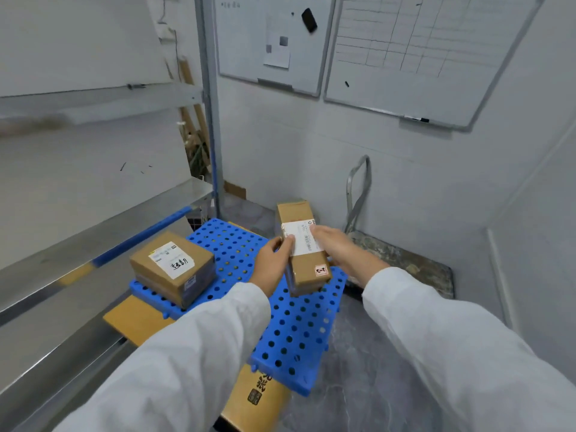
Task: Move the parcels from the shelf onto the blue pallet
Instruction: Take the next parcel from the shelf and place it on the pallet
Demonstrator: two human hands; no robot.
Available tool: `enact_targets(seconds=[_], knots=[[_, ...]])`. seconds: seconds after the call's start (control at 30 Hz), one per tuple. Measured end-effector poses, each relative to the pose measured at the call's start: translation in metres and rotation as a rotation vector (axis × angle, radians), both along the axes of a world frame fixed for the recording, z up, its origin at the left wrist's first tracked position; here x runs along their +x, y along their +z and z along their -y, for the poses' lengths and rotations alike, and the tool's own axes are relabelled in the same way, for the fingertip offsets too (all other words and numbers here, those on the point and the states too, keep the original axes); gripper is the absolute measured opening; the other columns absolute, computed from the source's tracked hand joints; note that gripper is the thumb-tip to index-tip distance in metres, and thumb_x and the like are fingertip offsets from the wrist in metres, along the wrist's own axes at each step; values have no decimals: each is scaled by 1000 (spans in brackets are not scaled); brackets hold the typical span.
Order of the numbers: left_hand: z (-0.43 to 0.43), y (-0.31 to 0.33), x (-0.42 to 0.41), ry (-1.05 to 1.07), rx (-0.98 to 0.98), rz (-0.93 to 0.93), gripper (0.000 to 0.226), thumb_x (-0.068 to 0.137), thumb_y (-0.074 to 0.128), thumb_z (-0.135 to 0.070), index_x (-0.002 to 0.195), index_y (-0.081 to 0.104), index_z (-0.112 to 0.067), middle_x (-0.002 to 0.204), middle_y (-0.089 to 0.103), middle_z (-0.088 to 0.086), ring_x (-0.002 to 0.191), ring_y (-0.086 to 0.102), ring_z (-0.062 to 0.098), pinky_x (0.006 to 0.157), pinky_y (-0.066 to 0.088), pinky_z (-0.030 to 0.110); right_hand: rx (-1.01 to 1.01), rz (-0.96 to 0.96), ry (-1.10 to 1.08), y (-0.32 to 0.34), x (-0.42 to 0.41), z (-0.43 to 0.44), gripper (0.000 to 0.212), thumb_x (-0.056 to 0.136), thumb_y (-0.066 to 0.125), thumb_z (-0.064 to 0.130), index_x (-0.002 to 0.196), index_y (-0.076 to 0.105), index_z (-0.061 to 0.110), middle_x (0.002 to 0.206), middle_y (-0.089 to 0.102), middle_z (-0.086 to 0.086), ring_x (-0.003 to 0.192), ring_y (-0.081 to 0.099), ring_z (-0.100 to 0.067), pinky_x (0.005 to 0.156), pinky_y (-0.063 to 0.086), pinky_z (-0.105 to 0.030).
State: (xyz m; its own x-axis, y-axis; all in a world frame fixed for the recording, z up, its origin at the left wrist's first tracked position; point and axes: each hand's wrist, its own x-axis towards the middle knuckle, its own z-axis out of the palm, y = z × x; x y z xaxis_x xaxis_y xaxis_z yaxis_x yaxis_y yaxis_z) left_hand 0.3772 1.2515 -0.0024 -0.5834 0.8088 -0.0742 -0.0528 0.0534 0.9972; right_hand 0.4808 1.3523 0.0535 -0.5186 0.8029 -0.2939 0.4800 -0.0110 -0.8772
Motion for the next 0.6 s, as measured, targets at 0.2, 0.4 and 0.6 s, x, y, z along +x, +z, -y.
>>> enact_targets(seconds=[0.2, 0.4, 0.6], knots=[[-49, -20, -40, 103, -38, 33, 38, 97, 52, -44, 122, 62, -17, 114, 68, -2, 104, 65, 11, 92, 52, 31, 3, 63, 97, -10, -51, -56, 36, 101, 40, 40, 127, 59, 24, 116, 67, 1, 83, 60, -7, 58, 43, -25], [-67, -43, -86, 278, -82, 74, 36, 96, 54, -45, 121, 60, -20, 110, 67, -9, 95, 64, 2, 74, 51, 15, -16, 91, 274, -34, -120, -93, 36, 101, 40, 41, 128, 58, 27, 109, 64, 5, 79, 57, -3, 57, 41, -24], [-67, -57, -142, 540, -119, 93, 42, 96, 54, -44, 126, 61, -15, 116, 69, -2, 100, 65, 10, 85, 52, 25, -81, 53, 542, -60, -219, -114, 33, 99, 44, 39, 122, 63, 24, 112, 68, 0, 86, 64, -9, 66, 50, -24]])
